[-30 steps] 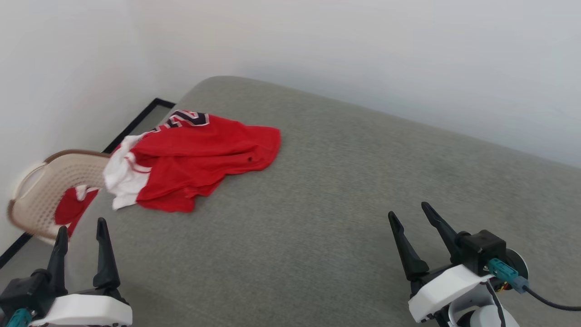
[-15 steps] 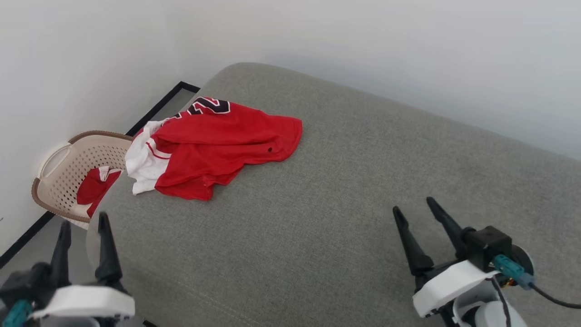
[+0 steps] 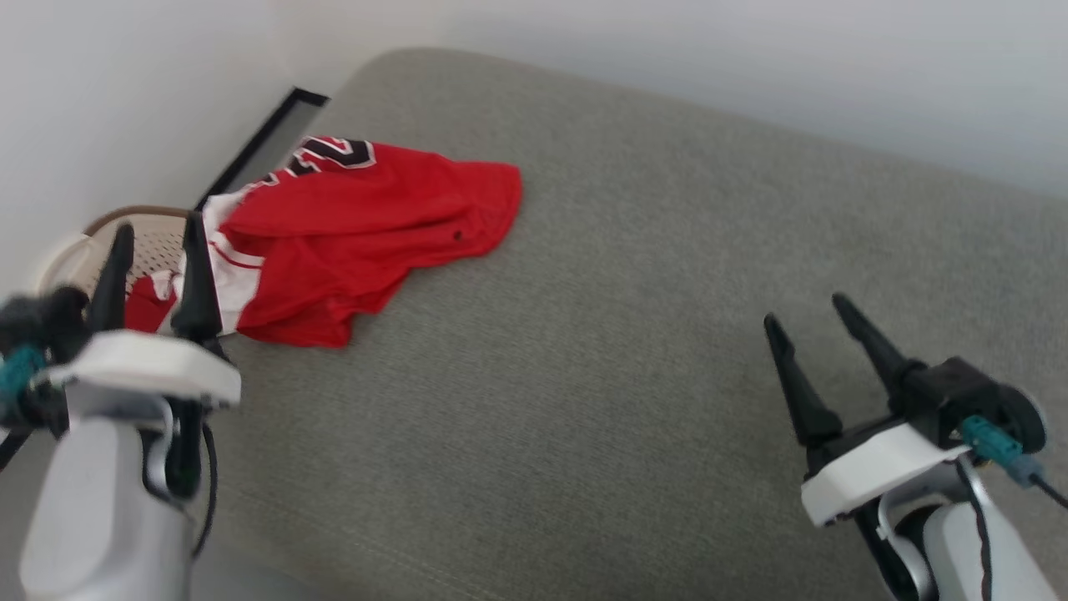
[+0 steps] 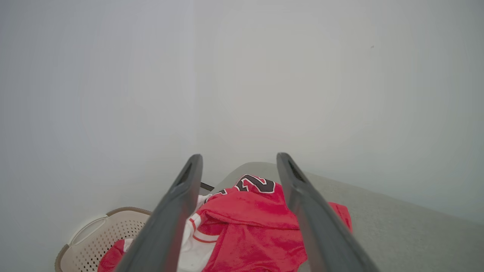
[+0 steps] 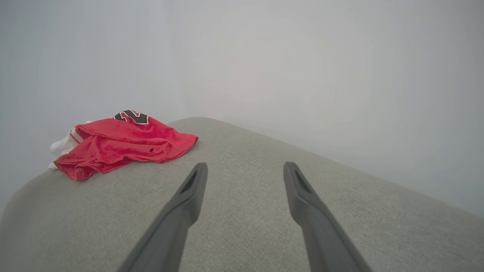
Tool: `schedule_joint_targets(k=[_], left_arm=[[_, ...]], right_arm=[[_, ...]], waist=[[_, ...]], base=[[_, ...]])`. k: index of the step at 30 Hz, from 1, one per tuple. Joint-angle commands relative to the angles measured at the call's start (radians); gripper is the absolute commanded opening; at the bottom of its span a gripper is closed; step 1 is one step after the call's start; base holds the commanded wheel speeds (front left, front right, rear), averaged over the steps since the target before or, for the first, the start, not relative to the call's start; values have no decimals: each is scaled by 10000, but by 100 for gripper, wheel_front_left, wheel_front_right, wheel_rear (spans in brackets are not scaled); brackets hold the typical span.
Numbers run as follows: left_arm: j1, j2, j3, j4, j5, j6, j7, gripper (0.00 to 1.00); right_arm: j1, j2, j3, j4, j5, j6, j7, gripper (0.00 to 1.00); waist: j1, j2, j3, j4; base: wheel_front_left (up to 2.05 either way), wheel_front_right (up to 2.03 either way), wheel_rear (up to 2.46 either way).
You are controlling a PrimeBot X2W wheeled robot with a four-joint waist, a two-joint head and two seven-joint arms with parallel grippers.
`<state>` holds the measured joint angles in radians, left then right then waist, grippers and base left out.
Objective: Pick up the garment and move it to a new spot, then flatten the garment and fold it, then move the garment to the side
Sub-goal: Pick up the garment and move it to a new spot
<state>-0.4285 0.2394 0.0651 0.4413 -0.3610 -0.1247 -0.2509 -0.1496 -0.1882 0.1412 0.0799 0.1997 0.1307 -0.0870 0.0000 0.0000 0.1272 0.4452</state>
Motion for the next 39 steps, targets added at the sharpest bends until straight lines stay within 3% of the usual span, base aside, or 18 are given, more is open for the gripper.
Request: schedule_joint_targets(k=[1, 15, 21, 26, 35, 38, 39], left_arm=[[-381, 106, -97, 245, -96, -58, -43, 100], [-4294, 1213, -1461, 4652, -1718, -60, 206, 100], [-5624, 1341, -1638, 6679, -1977, -61, 1230, 100], [-6366, 1274, -1615, 8011, -2227, 223, 2819, 100], [-6634, 1032, -1835, 8565, -2207, 1121, 5021, 100], [-6567, 839, -1911, 8635, -2243, 1201, 5372, 100], [-6558, 816, -1962, 8646, -2214, 1193, 5313, 35]], right_arm=[[-171, -62, 1, -119, -55, 1, 61, 100], [-1461, -910, 55, -1677, -165, 1, 818, 100], [-1840, -1180, 99, -2104, -187, 1, 952, 100], [-2020, -1254, 227, -2435, -211, 1, 1117, 100], [-2291, -1330, 193, -2992, -196, 1, 1333, 100], [-2263, -1290, 141, -3051, -254, 1, 1345, 100], [-2263, -1276, 125, -3049, -269, 1, 1345, 100]], waist=[[0, 0, 471, -366], [0, 0, 3006, -1793], [0, 0, 3773, -2156], [0, 0, 4175, -2401], [0, 0, 4772, -2719], [0, 0, 4844, -2735], [0, 0, 4851, -2735]], base=[[0, 0, 0], [0, 0, 0], [0, 0, 0], [0, 0, 0], [0, 0, 0], [0, 0, 0], [0, 0, 0]])
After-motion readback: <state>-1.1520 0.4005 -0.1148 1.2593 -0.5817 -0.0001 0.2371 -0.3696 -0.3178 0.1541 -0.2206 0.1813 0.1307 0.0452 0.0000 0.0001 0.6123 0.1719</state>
